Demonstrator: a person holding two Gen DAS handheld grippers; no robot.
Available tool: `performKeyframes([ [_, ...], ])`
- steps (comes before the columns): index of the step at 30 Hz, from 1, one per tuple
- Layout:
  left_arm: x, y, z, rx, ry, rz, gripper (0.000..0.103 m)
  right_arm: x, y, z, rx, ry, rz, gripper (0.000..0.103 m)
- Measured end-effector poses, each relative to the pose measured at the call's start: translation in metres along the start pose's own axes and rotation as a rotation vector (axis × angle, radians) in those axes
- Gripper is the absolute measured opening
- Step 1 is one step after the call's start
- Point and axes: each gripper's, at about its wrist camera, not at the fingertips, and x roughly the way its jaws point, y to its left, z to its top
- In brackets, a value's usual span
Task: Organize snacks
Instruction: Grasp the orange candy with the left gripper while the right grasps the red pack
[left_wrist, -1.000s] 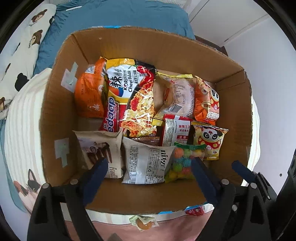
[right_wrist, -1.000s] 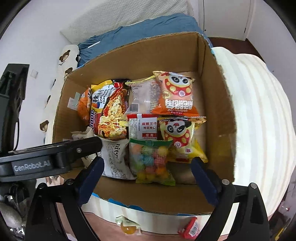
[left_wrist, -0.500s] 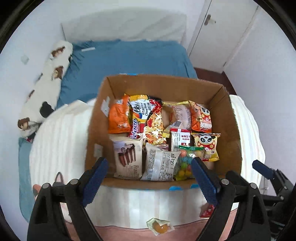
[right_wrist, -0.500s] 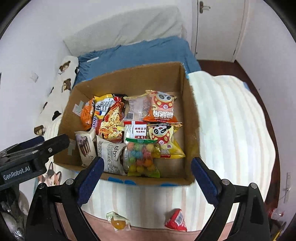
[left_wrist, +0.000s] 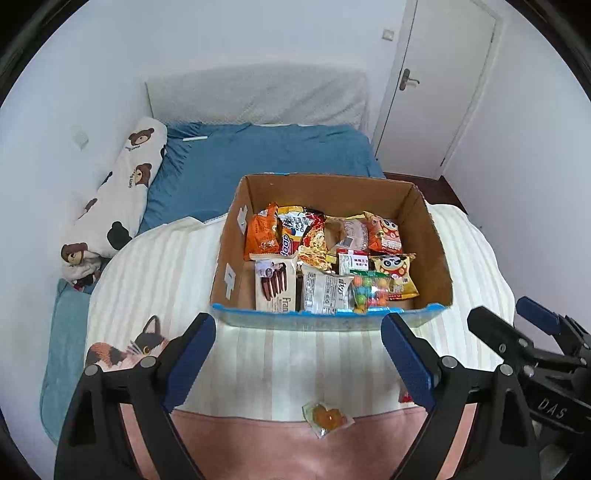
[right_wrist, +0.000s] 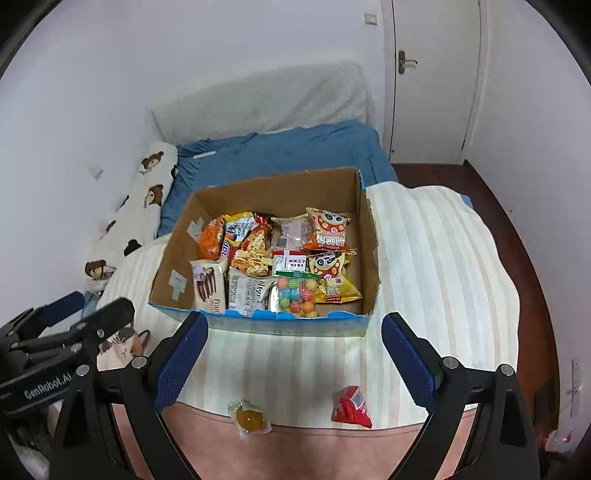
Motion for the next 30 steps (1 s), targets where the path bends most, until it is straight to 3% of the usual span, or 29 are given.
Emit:
performKeyframes([
  [5,-0.014,0.002,-0.017,-0.006,-0.025,0.012,0.092,-0.017,0.000,-0.014,0.017,-0.010,0.024,0.097],
  [10,-0.005,0.000,-0.042,-0.027,0.027,0.009,0.092,-0.016,-0.009,-0.033,0.055,0.020,0.046,0.097],
  [17,0.058,-0.010,-0.086,0.000,0.216,0.006,0.092,0.024,-0.041,-0.073,0.131,0.136,0.008,0.097],
  [22,0.112,-0.022,-0.121,-0.006,0.387,-0.039,0.092,0.068,-0.071,-0.101,0.198,0.241,-0.013,0.097],
  [30,0.179,-0.017,-0.151,-0.122,0.553,-0.087,0.092,0.140,-0.105,-0.136,0.311,0.372,0.014,0.097],
])
